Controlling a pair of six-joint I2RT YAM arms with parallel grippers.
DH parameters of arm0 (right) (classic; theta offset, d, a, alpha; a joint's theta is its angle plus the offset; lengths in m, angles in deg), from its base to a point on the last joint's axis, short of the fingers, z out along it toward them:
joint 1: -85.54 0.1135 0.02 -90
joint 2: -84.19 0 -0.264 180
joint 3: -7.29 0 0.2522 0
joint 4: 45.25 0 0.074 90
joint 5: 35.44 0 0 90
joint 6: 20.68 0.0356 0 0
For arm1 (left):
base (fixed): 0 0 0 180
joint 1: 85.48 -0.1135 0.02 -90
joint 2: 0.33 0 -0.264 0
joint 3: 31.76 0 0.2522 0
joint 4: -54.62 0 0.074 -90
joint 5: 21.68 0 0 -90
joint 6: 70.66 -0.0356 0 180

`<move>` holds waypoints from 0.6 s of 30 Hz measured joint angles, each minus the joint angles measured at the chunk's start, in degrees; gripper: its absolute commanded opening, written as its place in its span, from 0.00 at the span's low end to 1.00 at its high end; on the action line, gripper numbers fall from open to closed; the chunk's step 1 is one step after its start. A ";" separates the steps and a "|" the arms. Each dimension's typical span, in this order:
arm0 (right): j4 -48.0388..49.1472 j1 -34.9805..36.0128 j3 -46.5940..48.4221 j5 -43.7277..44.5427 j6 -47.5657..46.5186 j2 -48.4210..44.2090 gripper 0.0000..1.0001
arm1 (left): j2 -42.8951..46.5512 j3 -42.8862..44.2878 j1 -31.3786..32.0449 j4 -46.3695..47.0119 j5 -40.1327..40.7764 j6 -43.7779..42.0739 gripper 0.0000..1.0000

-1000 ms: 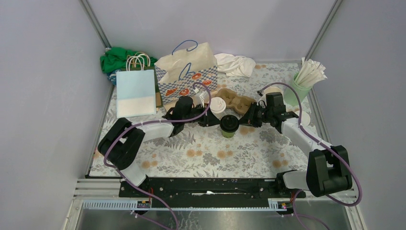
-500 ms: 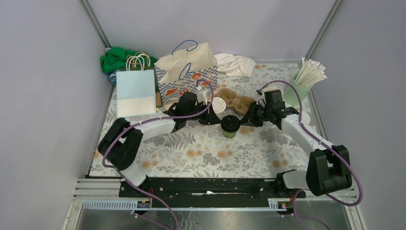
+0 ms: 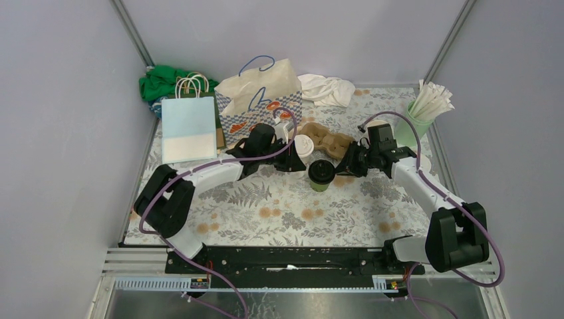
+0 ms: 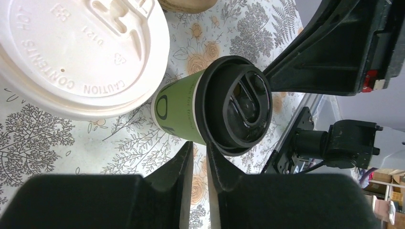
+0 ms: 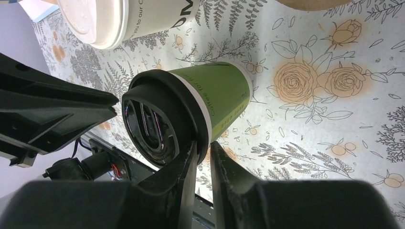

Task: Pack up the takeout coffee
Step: Close the cup lid on the coffee cup.

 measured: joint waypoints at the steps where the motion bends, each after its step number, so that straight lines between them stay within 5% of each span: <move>1: -0.11 0.00 0.00 0.04 -0.02 -0.07 0.25 | 0.39 0.00 0.00 -0.33 0.00 0.00 0.24; 18: -2.03 -0.02 3.08 1.81 -1.05 -3.13 0.29 | 9.97 -11.34 3.48 8.13 3.76 7.80 0.27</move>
